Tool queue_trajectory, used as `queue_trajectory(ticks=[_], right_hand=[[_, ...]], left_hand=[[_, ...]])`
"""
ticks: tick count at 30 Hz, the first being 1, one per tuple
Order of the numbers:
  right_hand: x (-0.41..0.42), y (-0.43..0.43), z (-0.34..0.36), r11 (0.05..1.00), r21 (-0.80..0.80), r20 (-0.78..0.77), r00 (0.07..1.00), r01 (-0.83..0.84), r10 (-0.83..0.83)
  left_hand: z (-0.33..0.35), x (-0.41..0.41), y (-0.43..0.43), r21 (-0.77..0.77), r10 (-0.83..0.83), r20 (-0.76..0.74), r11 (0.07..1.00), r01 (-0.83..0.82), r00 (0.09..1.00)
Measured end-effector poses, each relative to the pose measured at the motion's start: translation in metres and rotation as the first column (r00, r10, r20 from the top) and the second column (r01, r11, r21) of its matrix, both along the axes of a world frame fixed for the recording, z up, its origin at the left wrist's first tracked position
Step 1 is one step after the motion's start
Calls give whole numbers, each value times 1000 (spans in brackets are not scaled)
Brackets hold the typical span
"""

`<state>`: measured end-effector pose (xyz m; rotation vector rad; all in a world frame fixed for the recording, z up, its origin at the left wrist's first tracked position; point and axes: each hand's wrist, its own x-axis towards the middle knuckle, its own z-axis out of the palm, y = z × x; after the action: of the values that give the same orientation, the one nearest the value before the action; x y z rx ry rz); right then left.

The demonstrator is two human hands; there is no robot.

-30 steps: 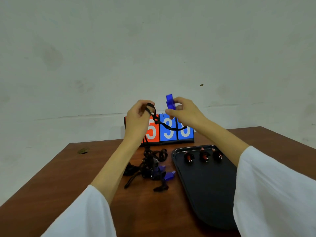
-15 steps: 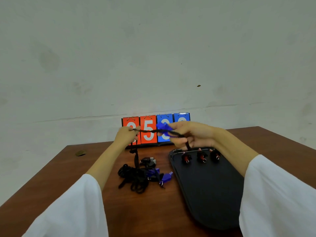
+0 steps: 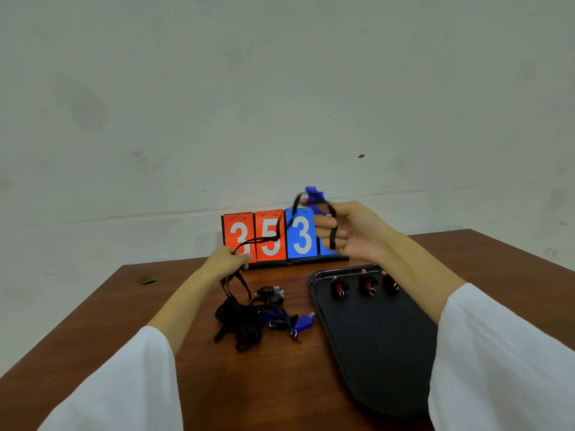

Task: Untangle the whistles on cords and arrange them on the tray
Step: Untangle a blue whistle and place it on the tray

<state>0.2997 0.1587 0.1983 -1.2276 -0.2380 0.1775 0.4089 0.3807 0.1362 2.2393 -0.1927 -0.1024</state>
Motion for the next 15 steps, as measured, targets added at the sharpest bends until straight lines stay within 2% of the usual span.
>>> queue_trajectory(ticks=[2,3,8,10,12,13,15], right_hand=[[5,3,-8,945,-244,-27,972,219,-233],[7,4,-13,909,-301,-40,948,289,-315],[14,4,-32,868,-309,-113,891,390,-440],[14,4,-37,852,-329,-115,878,407,-464],[14,4,-40,843,-323,-105,869,430,-484],[14,3,-42,839,-316,-97,865,442,-492],[14,4,-43,833,-313,-72,863,456,-500]], left_hand=[[14,-2,-4,-7,-29,69,1000,30,997],[21,-4,-6,-42,-37,77,998,41,996],[53,-17,-10,-244,-93,30,965,97,995],[57,-19,-13,-151,-74,131,984,94,989],[57,-20,-15,-25,-46,294,998,56,955],[57,-20,-15,-10,-39,352,999,45,935],[57,-18,-13,40,-64,380,998,53,923]])
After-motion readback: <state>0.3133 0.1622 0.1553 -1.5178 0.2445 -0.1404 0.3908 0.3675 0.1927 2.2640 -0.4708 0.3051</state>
